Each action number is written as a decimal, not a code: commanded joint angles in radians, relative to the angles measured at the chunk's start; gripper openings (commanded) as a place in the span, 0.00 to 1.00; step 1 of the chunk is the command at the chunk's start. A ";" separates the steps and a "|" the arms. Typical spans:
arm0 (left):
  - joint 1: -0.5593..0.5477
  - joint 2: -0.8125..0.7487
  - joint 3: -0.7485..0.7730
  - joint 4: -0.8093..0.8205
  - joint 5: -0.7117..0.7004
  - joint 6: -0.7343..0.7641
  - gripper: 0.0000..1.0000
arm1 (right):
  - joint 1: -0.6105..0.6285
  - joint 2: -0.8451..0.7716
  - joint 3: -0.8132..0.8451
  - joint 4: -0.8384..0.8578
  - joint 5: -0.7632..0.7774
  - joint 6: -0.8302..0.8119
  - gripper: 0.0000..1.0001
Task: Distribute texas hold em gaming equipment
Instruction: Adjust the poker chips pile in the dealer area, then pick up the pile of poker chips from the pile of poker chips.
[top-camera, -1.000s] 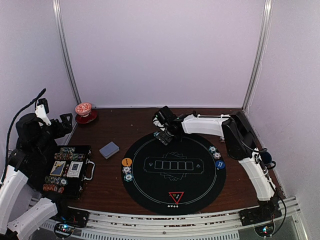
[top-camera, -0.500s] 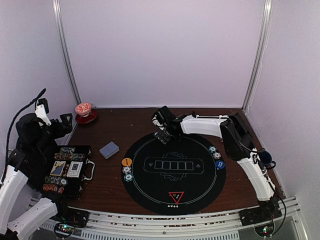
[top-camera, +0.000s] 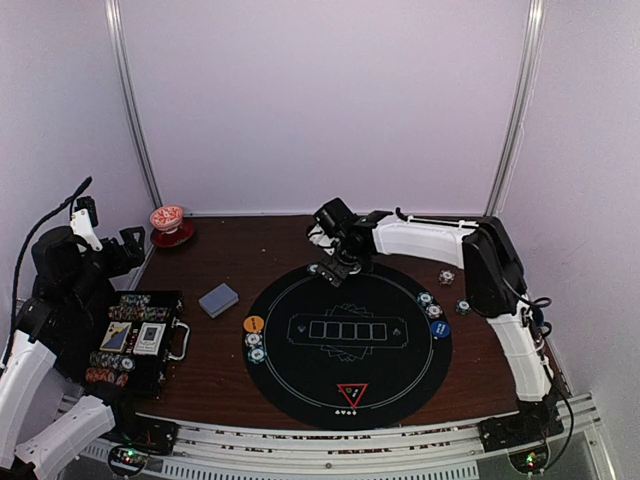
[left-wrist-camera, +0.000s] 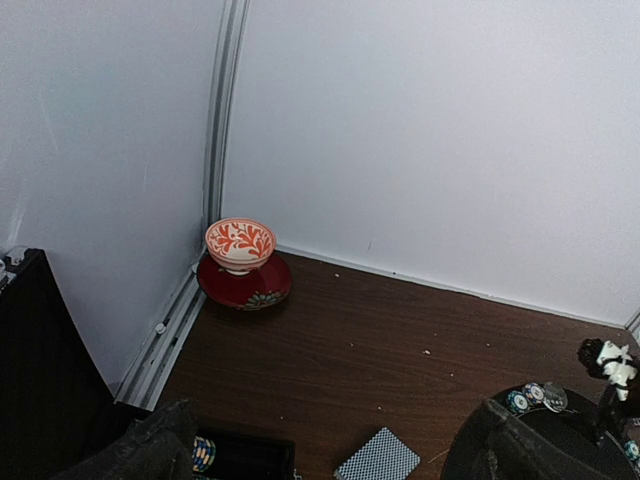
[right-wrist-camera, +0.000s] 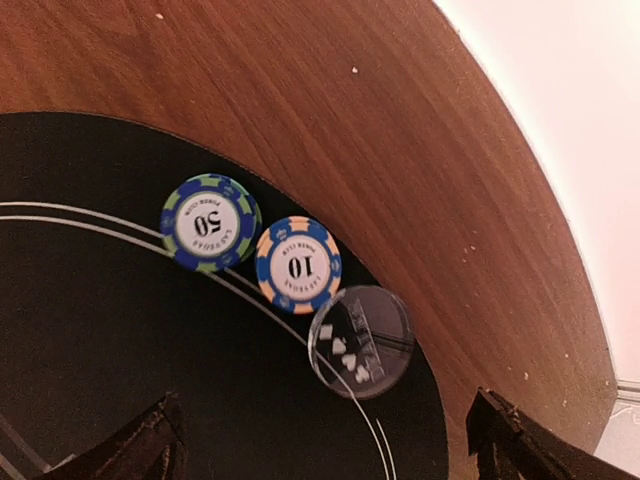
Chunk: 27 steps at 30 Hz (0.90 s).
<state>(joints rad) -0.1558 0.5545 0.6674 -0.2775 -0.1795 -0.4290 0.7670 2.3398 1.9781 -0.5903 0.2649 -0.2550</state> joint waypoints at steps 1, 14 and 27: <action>0.011 -0.007 -0.006 0.054 0.003 -0.006 0.98 | -0.020 -0.236 -0.043 -0.164 -0.084 0.005 1.00; 0.011 -0.022 -0.003 0.054 0.014 -0.005 0.98 | -0.485 -0.691 -0.671 -0.062 -0.229 -0.007 1.00; 0.012 -0.050 -0.005 0.054 0.014 -0.004 0.98 | -0.722 -0.638 -0.788 -0.008 -0.304 0.015 0.97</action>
<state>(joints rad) -0.1520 0.5205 0.6674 -0.2775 -0.1757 -0.4290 0.0631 1.6665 1.1931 -0.6258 -0.0051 -0.2554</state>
